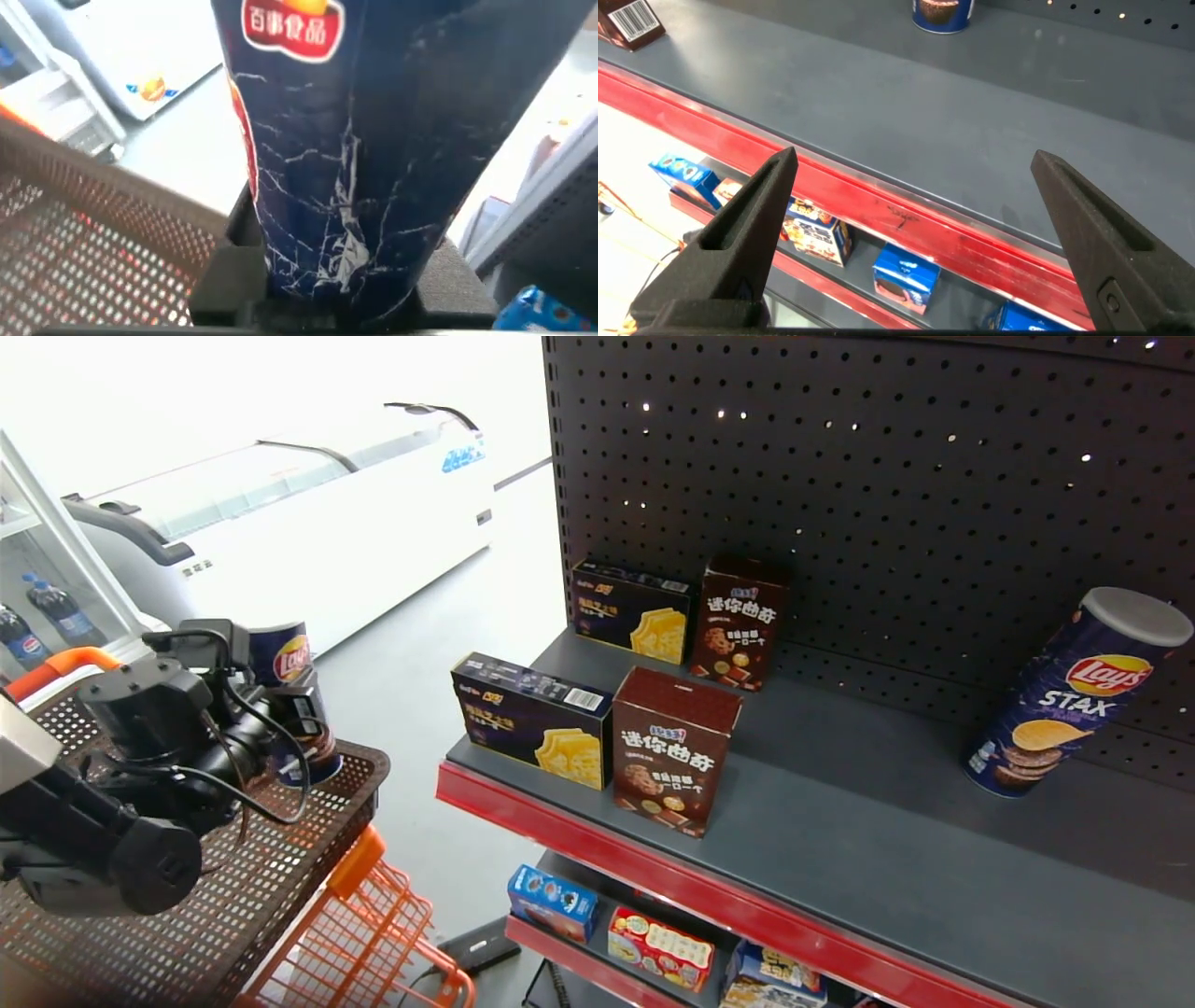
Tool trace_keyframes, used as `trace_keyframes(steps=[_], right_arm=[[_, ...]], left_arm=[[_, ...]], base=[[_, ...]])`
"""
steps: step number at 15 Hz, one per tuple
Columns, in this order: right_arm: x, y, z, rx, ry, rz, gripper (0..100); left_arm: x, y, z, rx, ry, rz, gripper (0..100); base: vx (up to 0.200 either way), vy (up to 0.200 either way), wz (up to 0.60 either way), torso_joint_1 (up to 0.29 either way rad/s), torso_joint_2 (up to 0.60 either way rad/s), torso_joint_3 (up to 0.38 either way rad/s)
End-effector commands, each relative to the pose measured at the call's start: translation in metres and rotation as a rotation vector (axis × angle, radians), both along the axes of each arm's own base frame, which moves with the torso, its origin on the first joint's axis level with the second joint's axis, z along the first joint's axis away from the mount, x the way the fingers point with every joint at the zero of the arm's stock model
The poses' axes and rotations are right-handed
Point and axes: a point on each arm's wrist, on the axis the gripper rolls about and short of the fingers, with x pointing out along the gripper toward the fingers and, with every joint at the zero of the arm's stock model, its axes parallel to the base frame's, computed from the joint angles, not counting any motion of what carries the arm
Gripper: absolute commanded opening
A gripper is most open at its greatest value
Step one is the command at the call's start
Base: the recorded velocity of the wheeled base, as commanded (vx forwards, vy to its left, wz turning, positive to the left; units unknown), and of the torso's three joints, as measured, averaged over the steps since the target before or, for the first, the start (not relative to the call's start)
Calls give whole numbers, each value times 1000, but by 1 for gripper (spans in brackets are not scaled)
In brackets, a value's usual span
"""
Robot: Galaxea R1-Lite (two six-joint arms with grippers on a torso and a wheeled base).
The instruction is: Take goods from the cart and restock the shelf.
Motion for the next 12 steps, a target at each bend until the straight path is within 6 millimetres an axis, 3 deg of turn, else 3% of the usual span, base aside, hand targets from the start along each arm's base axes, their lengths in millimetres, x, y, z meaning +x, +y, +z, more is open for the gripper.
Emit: trace_keyframes(steps=[1,3,7,9,12], right_arm=[[0,0,0,0,1,0,100],[0,0,0,0,1,0,100],[0,0,0,0,1,0,100],[0,0,0,0,1,0,100],[0,0,0,0,1,0,100]], left_arm=[[-14,-3,58,21,-129,-24,0],[-27,-7,87,24,-141,-56,0],[-36,-20,113,36,-207,-144,0],[-55,-38,140,39,-241,-243,0],[-81,-57,151,26,-196,-359,0]], base=[[0,0,0,0,0,0],[0,0,0,0,0,0],[0,0,0,0,0,0],[0,0,0,0,0,0],[0,0,0,0,0,0]])
